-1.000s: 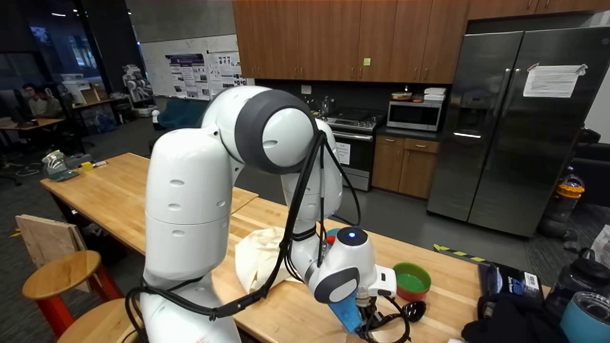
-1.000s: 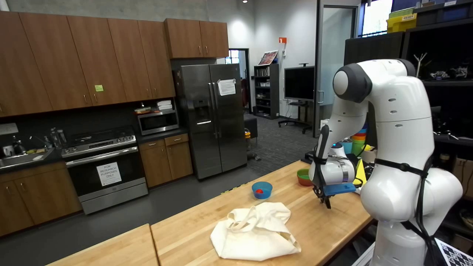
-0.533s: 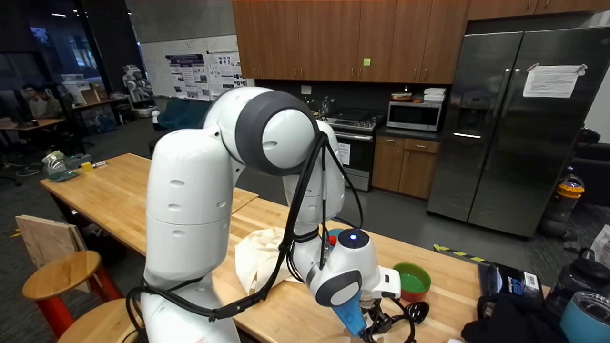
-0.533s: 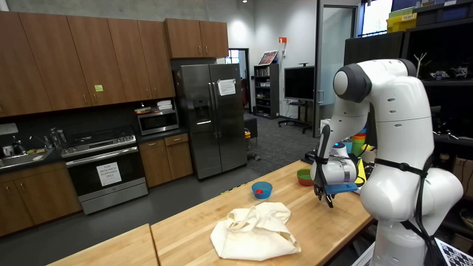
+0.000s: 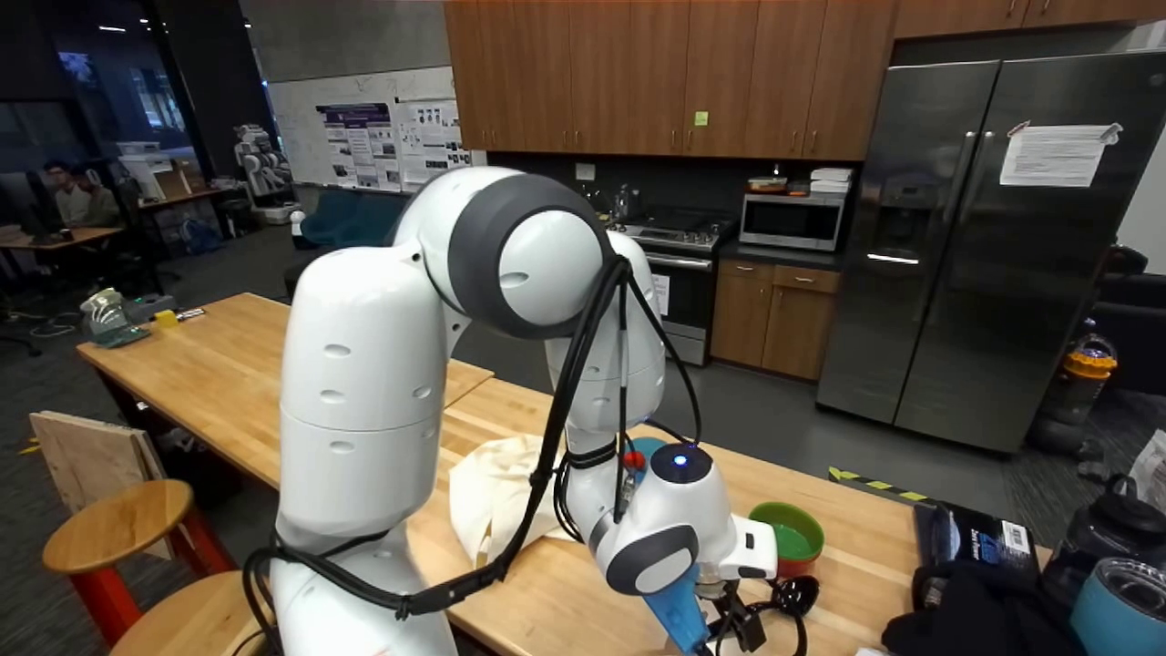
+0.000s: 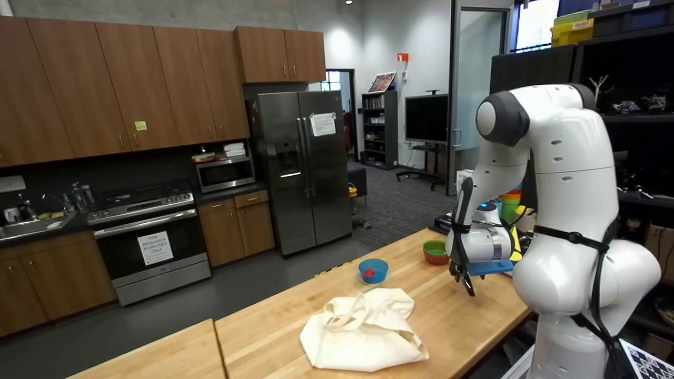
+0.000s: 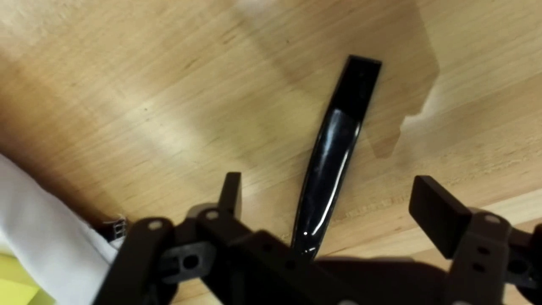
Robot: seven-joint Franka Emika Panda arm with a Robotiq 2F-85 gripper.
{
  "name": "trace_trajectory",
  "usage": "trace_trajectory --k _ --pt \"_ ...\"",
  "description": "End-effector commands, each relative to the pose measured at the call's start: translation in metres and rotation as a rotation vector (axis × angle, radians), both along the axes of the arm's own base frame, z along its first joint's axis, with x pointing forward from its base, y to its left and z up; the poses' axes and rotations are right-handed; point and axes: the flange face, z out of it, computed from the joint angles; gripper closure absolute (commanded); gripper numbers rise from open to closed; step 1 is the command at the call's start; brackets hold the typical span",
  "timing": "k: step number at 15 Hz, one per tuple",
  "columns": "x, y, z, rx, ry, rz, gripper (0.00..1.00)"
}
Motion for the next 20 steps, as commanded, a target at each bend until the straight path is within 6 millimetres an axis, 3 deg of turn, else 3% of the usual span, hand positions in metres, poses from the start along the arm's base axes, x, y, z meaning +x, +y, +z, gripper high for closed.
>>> trace_trajectory --k 1,5,6,7,8,10,13,14,15,17,20 --pt "-0.005 -0.006 -0.006 -0.033 -0.017 -0.015 0.00" --pt "-0.007 -0.005 -0.016 -0.086 -0.072 -0.025 0.00" --pt "0.000 -0.010 0.007 -0.090 -0.076 -0.016 0.00" --pt "-0.001 -0.008 0.006 -0.094 -0.078 -0.010 0.25" --pt "-0.013 -0.001 0.018 -0.096 -0.084 -0.007 0.26" --pt "0.003 -0.010 0.017 -0.111 -0.097 -0.009 0.38" --pt "0.008 -0.006 0.028 -0.112 -0.128 0.000 0.63" --pt "-0.004 0.001 0.037 -0.110 -0.132 0.006 0.71" --pt "0.007 -0.003 0.033 -0.111 -0.135 0.008 0.30" --pt "0.018 0.003 0.028 -0.098 -0.142 0.006 0.34" --pt "0.019 0.016 0.026 -0.084 -0.139 0.029 0.19"
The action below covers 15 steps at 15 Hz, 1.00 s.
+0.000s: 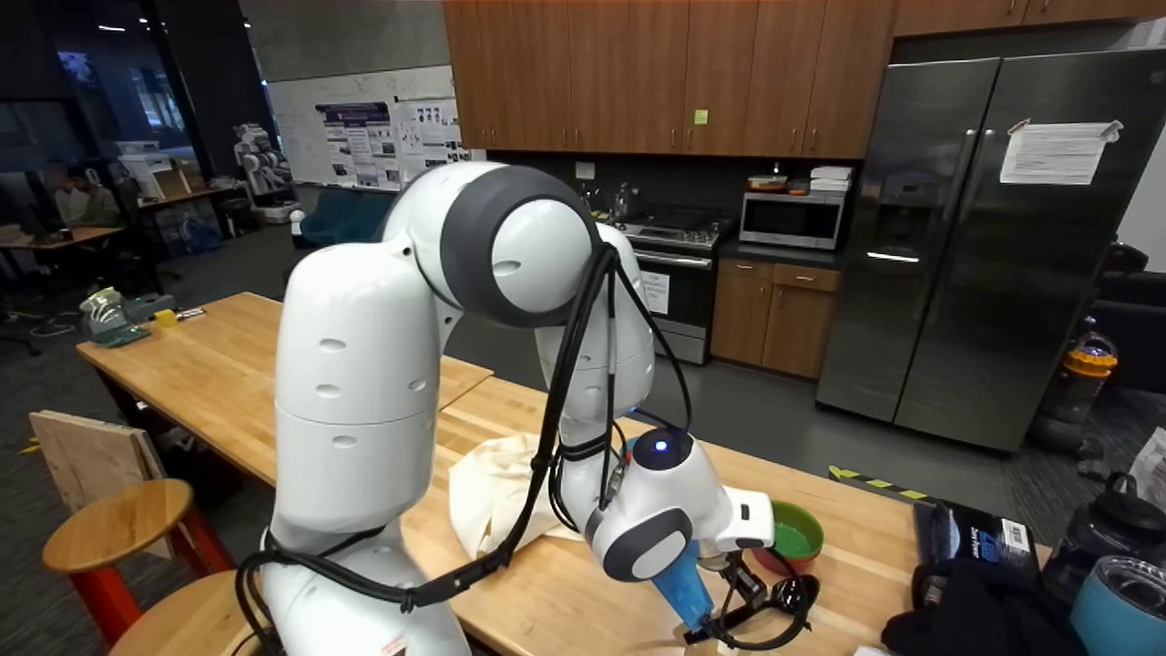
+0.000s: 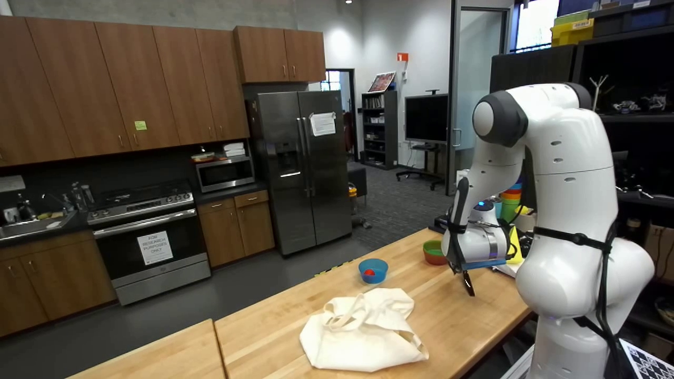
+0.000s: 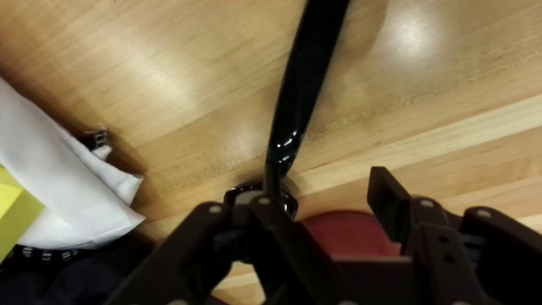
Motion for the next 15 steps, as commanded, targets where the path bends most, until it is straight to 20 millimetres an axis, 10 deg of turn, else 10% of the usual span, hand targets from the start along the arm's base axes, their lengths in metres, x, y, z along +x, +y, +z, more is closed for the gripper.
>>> trace_trajectory --k 1,13,14,15 --pt "0.001 0.009 -0.001 0.014 -0.002 0.009 0.11" --pt "-0.025 -0.005 -0.042 0.084 0.072 -0.134 0.00" --pt "-0.029 -0.009 -0.044 0.086 0.076 -0.141 0.25" --pt "-0.032 -0.013 -0.044 0.087 0.076 -0.145 0.27"
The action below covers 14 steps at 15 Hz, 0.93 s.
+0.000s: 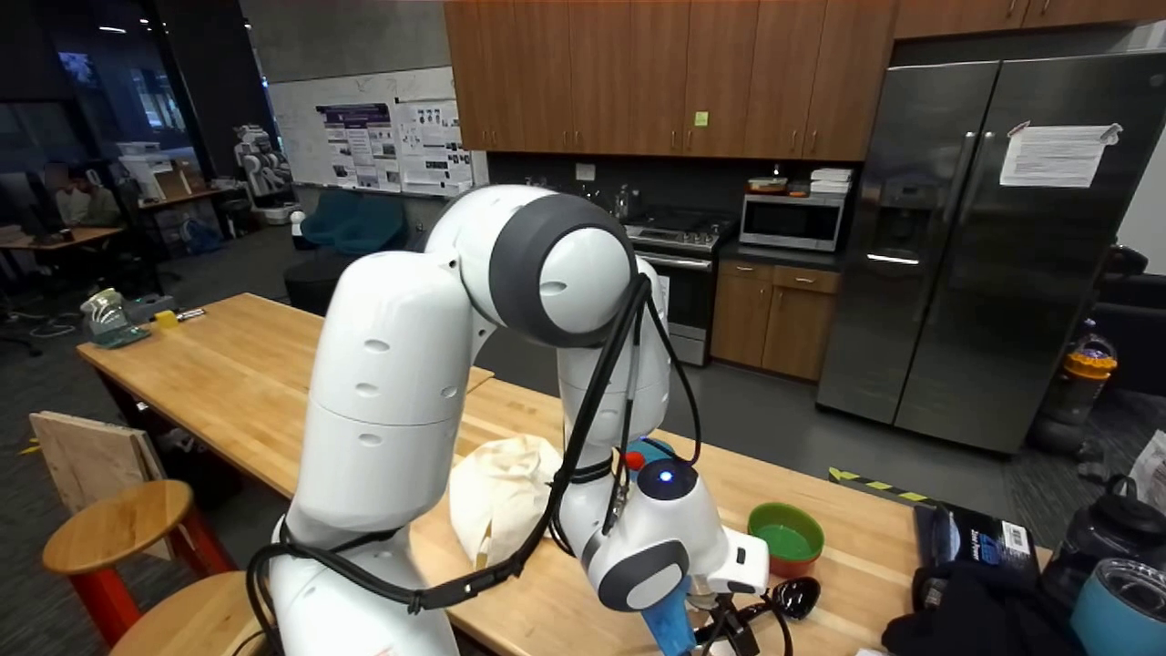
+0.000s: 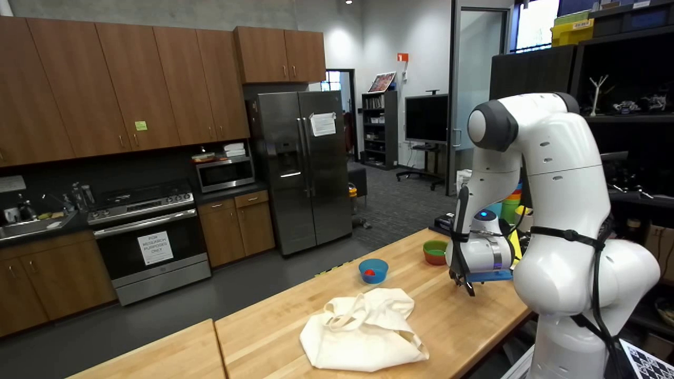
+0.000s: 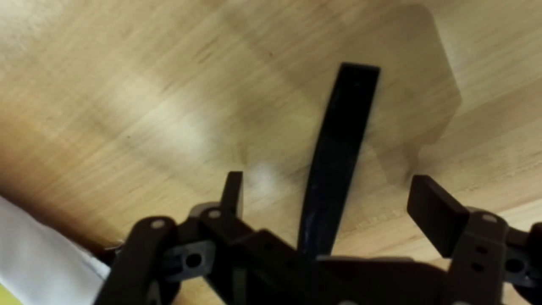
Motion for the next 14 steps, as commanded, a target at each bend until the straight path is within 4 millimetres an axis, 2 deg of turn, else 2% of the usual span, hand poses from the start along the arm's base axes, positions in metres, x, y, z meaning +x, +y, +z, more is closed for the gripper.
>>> trace_trajectory --k 1,4,6,7,9,12,14 --pt "-0.010 -0.013 -0.003 0.007 0.002 -0.042 0.32" --pt "-0.010 -0.015 -0.001 0.025 -0.016 -0.050 0.51" --pt "-0.009 -0.013 0.000 0.035 -0.025 -0.052 0.54" --pt "-0.009 -0.014 0.001 0.037 -0.030 -0.045 0.58" --pt "-0.009 -0.015 0.004 0.040 -0.040 -0.043 0.72" --pt "-0.015 -0.024 0.009 0.035 -0.046 -0.051 0.98" --pt "-0.014 -0.026 0.010 0.032 -0.048 -0.053 0.94"
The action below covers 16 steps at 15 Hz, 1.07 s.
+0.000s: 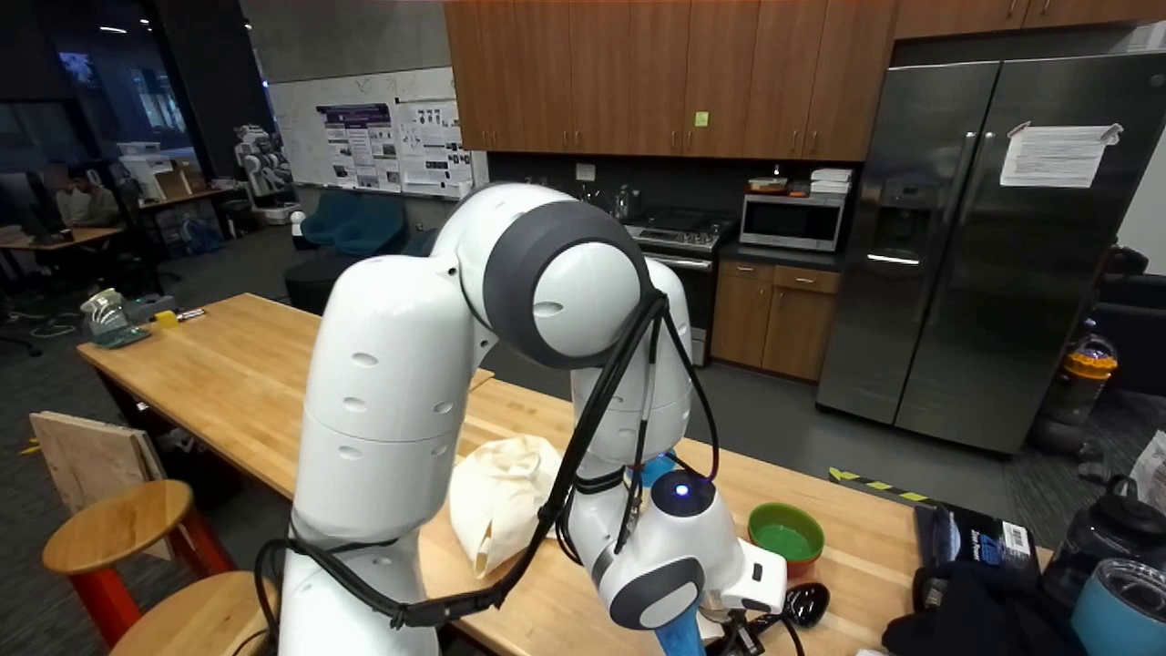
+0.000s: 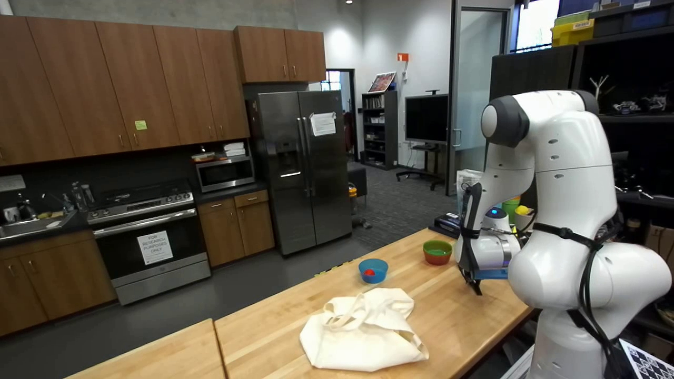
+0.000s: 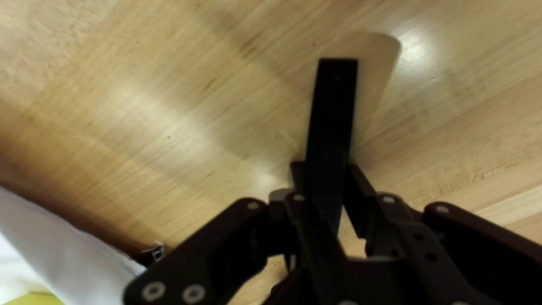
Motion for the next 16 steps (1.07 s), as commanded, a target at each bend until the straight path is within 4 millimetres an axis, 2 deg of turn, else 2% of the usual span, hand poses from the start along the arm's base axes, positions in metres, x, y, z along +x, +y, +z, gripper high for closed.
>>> trace_trajectory --k 1,4,9,13,16 --pt "0.000 -0.006 0.005 -0.004 -0.014 -0.002 0.94" --pt "-0.001 -0.003 0.011 -0.017 -0.014 0.010 0.94" --pt "0.007 0.009 -0.004 -0.032 0.034 0.077 0.94" --pt "0.012 0.015 -0.002 -0.072 0.054 0.109 0.94" --pt "0.021 0.030 -0.003 -0.076 0.061 0.151 0.94"
